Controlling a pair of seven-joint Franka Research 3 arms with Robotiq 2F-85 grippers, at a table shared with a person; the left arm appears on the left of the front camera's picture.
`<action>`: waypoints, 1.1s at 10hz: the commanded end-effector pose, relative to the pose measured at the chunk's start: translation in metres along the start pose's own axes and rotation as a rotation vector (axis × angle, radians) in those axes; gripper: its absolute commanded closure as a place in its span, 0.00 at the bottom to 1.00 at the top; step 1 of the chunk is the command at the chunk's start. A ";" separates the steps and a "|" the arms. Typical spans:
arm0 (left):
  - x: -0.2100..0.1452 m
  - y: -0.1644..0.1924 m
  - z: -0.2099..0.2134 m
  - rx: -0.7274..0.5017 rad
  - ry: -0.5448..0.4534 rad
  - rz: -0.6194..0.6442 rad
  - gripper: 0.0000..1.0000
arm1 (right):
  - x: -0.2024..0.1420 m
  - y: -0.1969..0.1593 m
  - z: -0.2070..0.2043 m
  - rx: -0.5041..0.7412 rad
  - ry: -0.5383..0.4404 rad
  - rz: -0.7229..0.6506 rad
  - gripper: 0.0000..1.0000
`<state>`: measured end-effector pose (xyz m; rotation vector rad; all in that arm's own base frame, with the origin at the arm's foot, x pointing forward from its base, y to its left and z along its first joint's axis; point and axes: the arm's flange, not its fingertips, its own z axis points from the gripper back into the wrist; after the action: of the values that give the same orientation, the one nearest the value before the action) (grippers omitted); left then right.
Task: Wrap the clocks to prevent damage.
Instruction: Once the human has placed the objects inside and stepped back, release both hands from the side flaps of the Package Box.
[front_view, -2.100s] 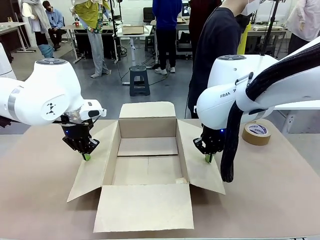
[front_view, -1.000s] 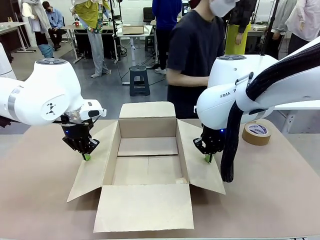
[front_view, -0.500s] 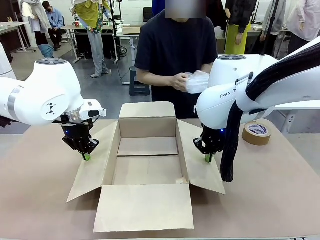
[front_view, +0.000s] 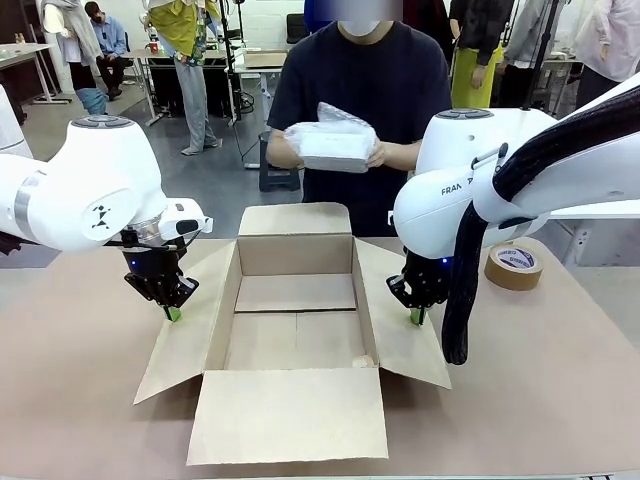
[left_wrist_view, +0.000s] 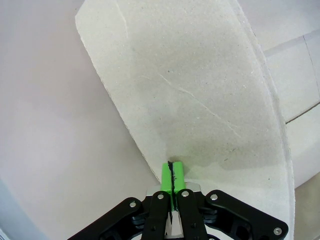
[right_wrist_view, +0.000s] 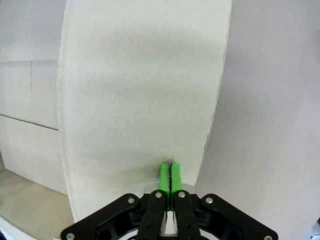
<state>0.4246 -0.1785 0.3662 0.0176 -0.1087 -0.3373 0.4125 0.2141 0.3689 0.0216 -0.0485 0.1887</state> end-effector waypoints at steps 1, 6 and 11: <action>-0.001 0.001 0.002 0.009 0.001 -0.007 1.00 | 0.000 0.001 0.000 0.000 -0.002 -0.016 0.99; -0.001 0.001 0.002 0.009 0.001 -0.007 1.00 | 0.000 0.001 0.000 0.000 -0.002 -0.016 0.99; -0.001 0.001 0.002 0.009 0.001 -0.007 1.00 | 0.000 0.001 0.000 0.000 -0.002 -0.016 0.99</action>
<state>0.4246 -0.1785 0.3662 0.0176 -0.1087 -0.3373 0.4125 0.2141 0.3689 0.0217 -0.0485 0.1886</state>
